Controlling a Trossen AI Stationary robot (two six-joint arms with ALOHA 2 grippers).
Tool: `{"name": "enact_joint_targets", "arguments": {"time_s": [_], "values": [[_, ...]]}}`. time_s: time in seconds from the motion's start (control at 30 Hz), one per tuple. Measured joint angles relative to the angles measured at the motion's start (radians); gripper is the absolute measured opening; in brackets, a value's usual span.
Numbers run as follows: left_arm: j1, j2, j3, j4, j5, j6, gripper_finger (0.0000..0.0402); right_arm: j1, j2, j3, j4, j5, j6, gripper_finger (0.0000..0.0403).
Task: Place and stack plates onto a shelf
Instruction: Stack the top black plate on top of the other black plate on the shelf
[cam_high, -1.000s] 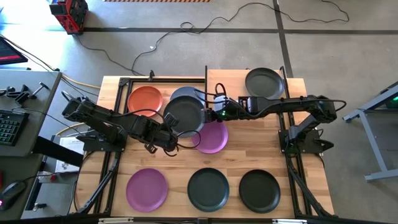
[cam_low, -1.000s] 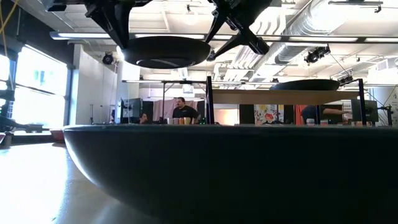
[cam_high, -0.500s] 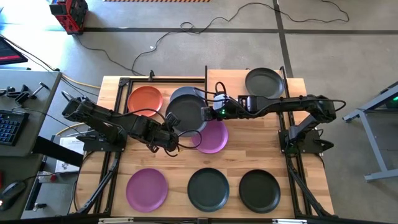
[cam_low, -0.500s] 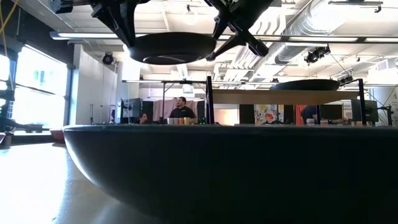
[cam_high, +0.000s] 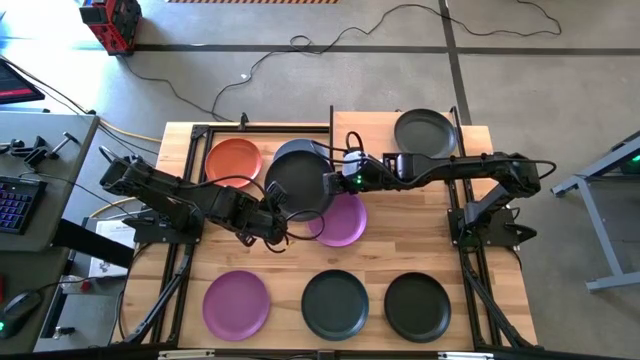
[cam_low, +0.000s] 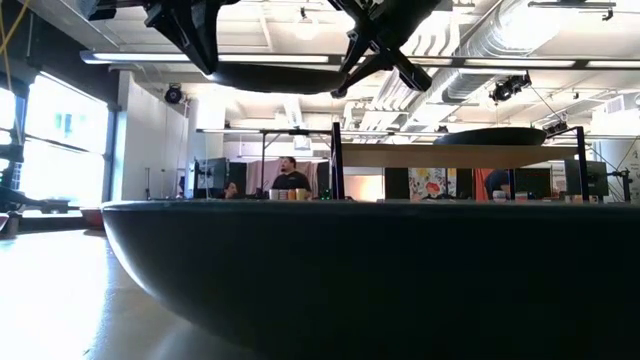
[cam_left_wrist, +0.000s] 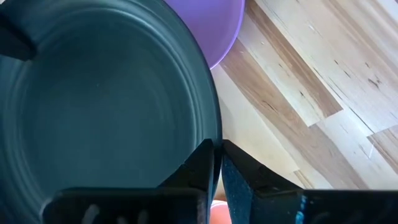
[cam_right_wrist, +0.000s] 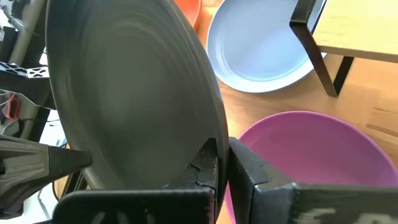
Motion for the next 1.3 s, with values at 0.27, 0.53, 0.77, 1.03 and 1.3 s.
{"name": "enact_joint_targets", "arguments": {"time_s": [0.27, 0.53, 0.77, 1.03, 1.3], "values": [[0.001, 0.0, 0.0, 0.001, 0.048, -0.064, 0.0038, -0.001, 0.0, 0.0, 0.0, -0.006, 0.003, 0.0], [0.008, 0.0, 0.0, 0.001, 0.099, -0.159, 0.0086, -0.001, 0.0, 0.0, 0.0, -0.005, 0.003, 0.0], [0.003, 0.0, 0.0, 0.006, 0.104, -0.303, 0.0117, -0.016, 0.0, 0.0, -0.023, -0.006, 0.002, 0.0], [0.003, 0.0, 0.0, 0.004, 0.007, -0.417, 0.0116, -0.033, 0.0, -0.001, -0.046, -0.025, -0.004, 0.0], [0.003, 0.0, 0.0, 0.006, -0.043, -0.46, 0.0115, -0.064, -0.007, -0.001, -0.12, -0.059, -0.026, 0.0]]}}
